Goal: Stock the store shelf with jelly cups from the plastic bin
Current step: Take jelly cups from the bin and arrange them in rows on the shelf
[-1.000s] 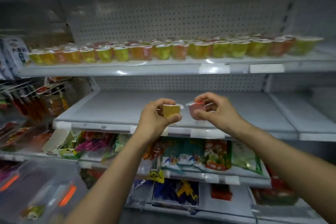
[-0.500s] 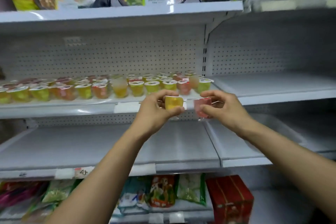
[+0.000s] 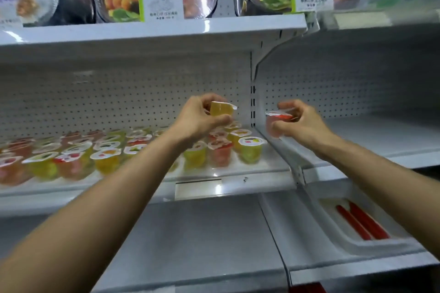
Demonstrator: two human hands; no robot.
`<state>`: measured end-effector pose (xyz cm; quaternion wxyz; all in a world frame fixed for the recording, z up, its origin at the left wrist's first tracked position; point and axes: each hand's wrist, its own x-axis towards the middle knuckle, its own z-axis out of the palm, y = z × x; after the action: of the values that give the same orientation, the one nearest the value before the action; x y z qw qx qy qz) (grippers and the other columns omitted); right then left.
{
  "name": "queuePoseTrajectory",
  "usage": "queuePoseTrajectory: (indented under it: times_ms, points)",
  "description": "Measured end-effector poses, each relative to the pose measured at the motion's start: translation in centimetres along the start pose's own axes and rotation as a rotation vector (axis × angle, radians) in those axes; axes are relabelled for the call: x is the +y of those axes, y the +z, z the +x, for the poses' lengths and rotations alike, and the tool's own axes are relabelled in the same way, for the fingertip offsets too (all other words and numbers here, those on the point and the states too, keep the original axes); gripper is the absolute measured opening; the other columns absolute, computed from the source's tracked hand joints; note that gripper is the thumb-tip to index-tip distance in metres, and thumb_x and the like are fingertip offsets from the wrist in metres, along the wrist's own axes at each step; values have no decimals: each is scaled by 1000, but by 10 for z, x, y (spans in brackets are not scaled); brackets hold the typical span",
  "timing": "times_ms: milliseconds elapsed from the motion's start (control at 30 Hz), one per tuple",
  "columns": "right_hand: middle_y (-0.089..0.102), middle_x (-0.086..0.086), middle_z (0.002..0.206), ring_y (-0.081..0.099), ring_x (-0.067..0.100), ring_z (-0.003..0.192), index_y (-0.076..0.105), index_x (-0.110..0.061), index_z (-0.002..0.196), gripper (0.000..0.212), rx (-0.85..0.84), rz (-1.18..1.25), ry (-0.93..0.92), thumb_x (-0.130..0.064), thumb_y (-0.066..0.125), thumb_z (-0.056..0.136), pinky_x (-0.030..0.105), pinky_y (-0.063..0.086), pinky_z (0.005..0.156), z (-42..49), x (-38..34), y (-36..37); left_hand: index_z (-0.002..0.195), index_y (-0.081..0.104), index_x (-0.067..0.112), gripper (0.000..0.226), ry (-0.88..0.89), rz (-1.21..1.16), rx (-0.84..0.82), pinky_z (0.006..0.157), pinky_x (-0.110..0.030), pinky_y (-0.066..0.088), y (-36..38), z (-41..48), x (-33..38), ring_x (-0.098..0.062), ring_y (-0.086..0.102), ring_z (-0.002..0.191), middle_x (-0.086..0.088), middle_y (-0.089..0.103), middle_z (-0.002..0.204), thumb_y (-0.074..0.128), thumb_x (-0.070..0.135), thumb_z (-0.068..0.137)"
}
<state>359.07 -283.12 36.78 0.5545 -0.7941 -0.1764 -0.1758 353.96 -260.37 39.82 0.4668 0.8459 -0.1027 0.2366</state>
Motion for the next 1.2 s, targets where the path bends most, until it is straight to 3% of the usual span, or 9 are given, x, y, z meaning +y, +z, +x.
queuePoseTrajectory:
  times_ms: [200, 333, 567, 733, 833, 900, 1000, 1100, 1200]
  points:
    - [63, 9, 111, 62, 21, 92, 58, -16, 114, 47, -28, -133, 88, -16, 80, 72, 33, 53, 81, 92, 37, 30, 102, 70, 26, 33, 22, 144, 3, 71, -24, 53, 0, 77, -36, -12, 68, 84, 6, 71, 92, 83, 15, 74]
    - [60, 9, 115, 62, 27, 101, 60, -17, 109, 47, -85, -207, 127, -17, 84, 69, 45, 54, 91, 140, 61, 54, 104, 70, 27, 35, 13, 215, -53, 60, -11, 43, 0, 112, -52, -4, 61, 82, 12, 67, 91, 84, 19, 74]
    - [57, 7, 116, 61, 22, 94, 58, -18, 109, 45, -156, -317, 141, -15, 82, 72, 29, 55, 71, 177, 94, 81, 115, 66, 25, 43, -14, 251, -97, 65, -13, 42, 11, 148, -78, -14, 58, 96, 5, 63, 110, 83, 23, 75]
    - [56, 2, 120, 56, 18, 102, 58, -23, 110, 41, -206, -413, 86, -29, 80, 76, 27, 46, 77, 187, 104, 84, 109, 66, 26, 39, -14, 248, -119, 81, -25, 51, 14, 157, -84, -16, 59, 98, 5, 62, 108, 84, 23, 74]
    - [51, 4, 130, 48, 22, 117, 58, -30, 116, 44, -228, -549, 52, -46, 74, 78, 32, 44, 92, 187, 98, 75, 116, 61, 26, 47, -32, 272, -125, 76, -21, 48, 17, 157, -81, -12, 58, 90, 5, 58, 108, 83, 25, 74]
    - [49, 4, 133, 46, 22, 122, 57, -32, 123, 45, -160, -449, -11, -54, 64, 84, 35, 44, 95, 182, 81, 69, 122, 54, 25, 57, -56, 275, -114, 67, -17, 46, 19, 157, -74, -6, 55, 80, 4, 55, 105, 84, 25, 74]
    - [62, -2, 119, 62, 11, 100, 57, -31, 126, 40, -210, -93, -100, -49, 58, 90, 20, 50, 75, 164, 43, 63, 125, 46, 21, 67, -55, 208, -105, 61, -17, 48, 25, 157, -59, -8, 58, 78, 3, 56, 101, 86, 26, 71]
    - [69, 3, 106, 70, 16, 90, 60, -27, 125, 41, -291, 12, -121, -39, 66, 87, 29, 59, 77, 148, 22, 59, 123, 42, 17, 72, 4, 182, -111, 65, -19, 50, 34, 156, -45, -9, 59, 78, 6, 55, 91, 87, 27, 68]
    - [73, 12, 95, 72, 24, 82, 66, -20, 115, 31, -244, 108, -62, -25, 72, 85, 33, 60, 73, 139, 18, 52, 123, 42, 21, 74, 54, 202, -142, 68, -19, 48, 41, 153, -39, -8, 59, 83, 8, 58, 92, 89, 27, 67]
